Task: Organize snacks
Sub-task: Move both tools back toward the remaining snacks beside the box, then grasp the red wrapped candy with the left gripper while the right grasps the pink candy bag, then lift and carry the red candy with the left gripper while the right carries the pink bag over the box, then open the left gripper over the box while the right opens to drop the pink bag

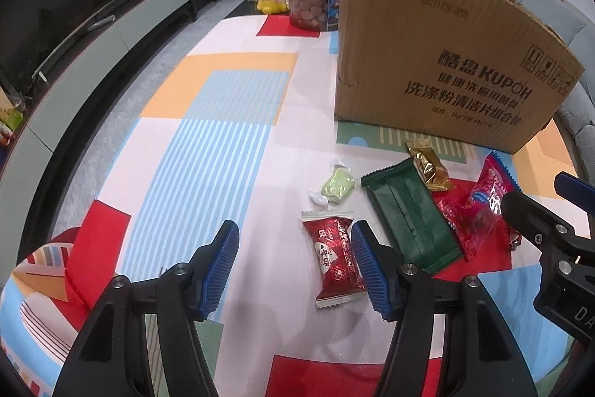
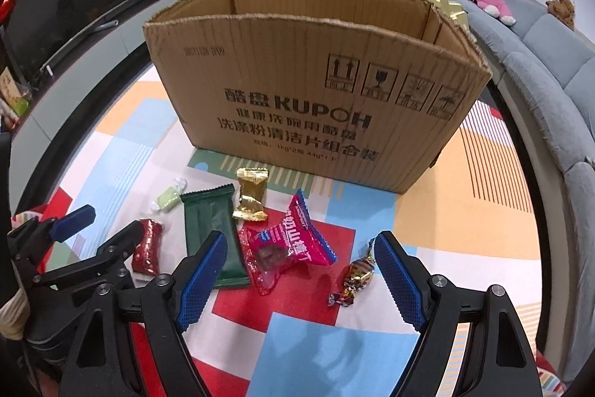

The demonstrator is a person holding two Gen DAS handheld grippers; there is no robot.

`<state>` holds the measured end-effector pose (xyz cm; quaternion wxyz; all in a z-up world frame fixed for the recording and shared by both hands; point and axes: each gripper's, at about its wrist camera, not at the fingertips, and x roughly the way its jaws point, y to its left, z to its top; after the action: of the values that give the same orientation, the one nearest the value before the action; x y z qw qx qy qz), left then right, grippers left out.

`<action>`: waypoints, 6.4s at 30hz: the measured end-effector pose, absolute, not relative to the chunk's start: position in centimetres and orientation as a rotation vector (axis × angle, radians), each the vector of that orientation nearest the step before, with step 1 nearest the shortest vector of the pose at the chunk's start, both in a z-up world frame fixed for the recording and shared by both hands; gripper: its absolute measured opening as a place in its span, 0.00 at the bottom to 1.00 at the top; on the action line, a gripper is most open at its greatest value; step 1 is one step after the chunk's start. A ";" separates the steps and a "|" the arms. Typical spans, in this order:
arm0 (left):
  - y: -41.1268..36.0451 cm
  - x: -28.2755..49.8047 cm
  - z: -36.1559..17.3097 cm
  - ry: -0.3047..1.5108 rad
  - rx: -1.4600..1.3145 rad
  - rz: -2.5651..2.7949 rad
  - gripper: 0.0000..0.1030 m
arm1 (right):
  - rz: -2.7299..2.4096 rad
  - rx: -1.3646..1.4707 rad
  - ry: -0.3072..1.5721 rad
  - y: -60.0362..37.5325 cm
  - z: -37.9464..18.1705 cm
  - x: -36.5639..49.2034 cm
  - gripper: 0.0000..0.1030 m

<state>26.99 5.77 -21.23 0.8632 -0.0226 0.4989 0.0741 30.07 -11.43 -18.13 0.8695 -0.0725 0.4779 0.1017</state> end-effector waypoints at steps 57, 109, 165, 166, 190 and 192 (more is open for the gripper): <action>4.4 27.0 -21.8 1.059 -0.041 0.092 0.21 | 0.250 -0.092 1.034 -12.1 -19.5 31.8 0.35; 2.6 26.9 -10.2 0.849 -0.012 0.072 0.21 | 0.244 -0.048 0.812 -13.9 -8.0 28.6 0.35; -0.4 40.5 -5.2 0.790 0.058 -0.030 0.21 | 0.202 -0.009 0.727 -15.9 -3.7 39.0 0.35; -0.4 40.7 -5.4 0.793 0.059 -0.030 0.21 | 0.202 -0.010 0.729 -15.8 -3.8 39.2 0.35; 0.3 42.3 -7.1 0.832 0.037 -0.018 0.52 | 0.196 -0.046 0.717 -15.0 -4.5 40.8 0.69; 0.5 41.9 -6.7 0.821 0.040 -0.014 0.56 | 0.192 -0.048 0.709 -15.1 -4.3 40.6 0.69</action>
<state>41.89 0.45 -6.71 0.9166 0.0195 0.3993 -0.0066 40.56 -15.11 -4.30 0.9330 -0.0236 0.3466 0.0937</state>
